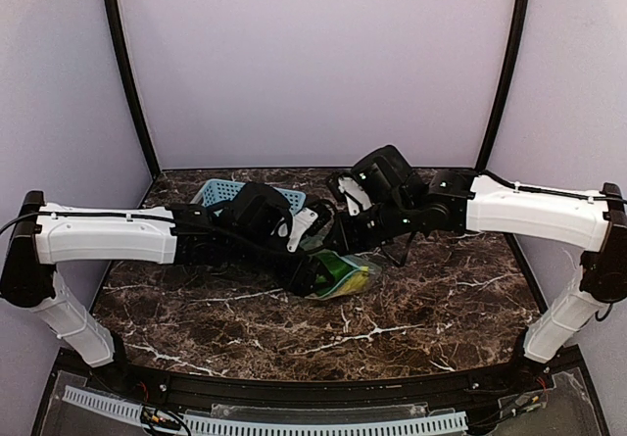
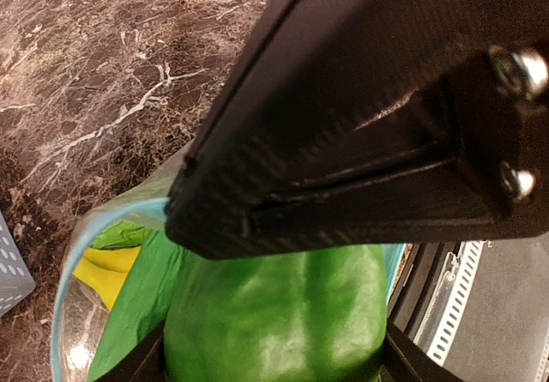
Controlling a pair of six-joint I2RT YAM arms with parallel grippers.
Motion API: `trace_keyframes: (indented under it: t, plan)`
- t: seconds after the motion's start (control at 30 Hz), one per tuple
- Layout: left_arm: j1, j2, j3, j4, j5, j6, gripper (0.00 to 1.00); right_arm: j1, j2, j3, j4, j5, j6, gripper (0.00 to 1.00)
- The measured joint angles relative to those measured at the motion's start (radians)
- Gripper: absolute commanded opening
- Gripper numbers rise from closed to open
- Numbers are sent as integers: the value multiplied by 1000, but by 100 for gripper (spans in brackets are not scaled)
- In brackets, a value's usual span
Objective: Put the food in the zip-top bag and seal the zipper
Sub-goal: Place the fake vegetable in the zipper food storage bag.
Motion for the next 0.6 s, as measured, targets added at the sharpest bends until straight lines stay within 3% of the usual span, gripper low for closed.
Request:
trace_keyframes:
  t: [0.13, 0.43, 0.6]
  plan:
    - [16, 13, 13, -18, -1, 33, 63, 0, 0, -8, 12, -17, 1, 0]
    - [16, 45, 47, -68, -47, 58, 88, 0, 1, -24, 19, -29, 8, 0]
    - [16, -11, 44, -74, -63, 35, 96, 0, 1, -32, 19, -27, 16, 0]
